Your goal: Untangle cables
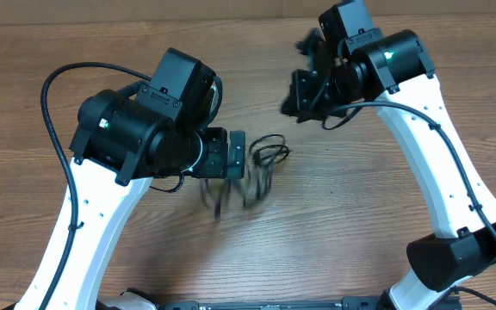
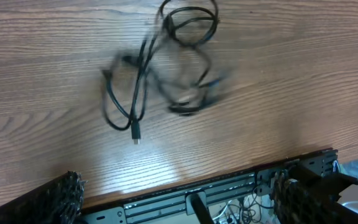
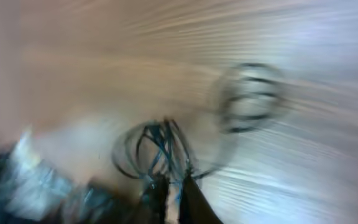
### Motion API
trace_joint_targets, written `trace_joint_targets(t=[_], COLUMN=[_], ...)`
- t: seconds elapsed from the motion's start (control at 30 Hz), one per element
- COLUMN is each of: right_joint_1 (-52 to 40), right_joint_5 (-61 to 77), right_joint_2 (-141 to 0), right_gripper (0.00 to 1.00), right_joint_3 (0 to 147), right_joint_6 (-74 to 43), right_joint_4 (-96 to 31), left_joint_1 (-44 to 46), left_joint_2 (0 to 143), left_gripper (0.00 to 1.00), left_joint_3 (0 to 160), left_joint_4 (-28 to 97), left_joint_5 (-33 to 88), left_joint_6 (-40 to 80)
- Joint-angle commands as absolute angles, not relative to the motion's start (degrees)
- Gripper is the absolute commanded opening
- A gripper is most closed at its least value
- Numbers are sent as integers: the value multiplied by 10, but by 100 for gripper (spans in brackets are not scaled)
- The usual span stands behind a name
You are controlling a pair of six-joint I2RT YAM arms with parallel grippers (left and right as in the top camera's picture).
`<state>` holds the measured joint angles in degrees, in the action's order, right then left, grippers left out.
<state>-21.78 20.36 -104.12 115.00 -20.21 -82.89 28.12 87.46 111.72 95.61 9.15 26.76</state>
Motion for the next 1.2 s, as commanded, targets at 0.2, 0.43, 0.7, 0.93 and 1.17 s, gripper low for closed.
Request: trace_joint_targets(t=[0.2,0.43,0.7,0.93,1.17], right_joint_1=[-217,-217,-201,-182,-202], right_joint_5=[252,91,23,94,99], right_joint_2=[-1042,-1047,-1088,-1147,-1213], right_gripper=[21,69,98,99,80], right_joint_3=[1155,1155,1155,1155,1155], right_joint_6=[-164,-209,-243,-220,-220], right_joint_4=[-816,-844,-858,-859,-858], left_joint_1=[282,282,281,269,265], left_joint_2=[877,877,889,915,964], left_gripper=[99,100,100,100,99], left_joint_3=[1119,1118,1104,1045,1033], left_joint_4=[951,954,968,967,968], left_joint_5=[84,84,31,8,9], left_joint_6=[259,259,351,379,373])
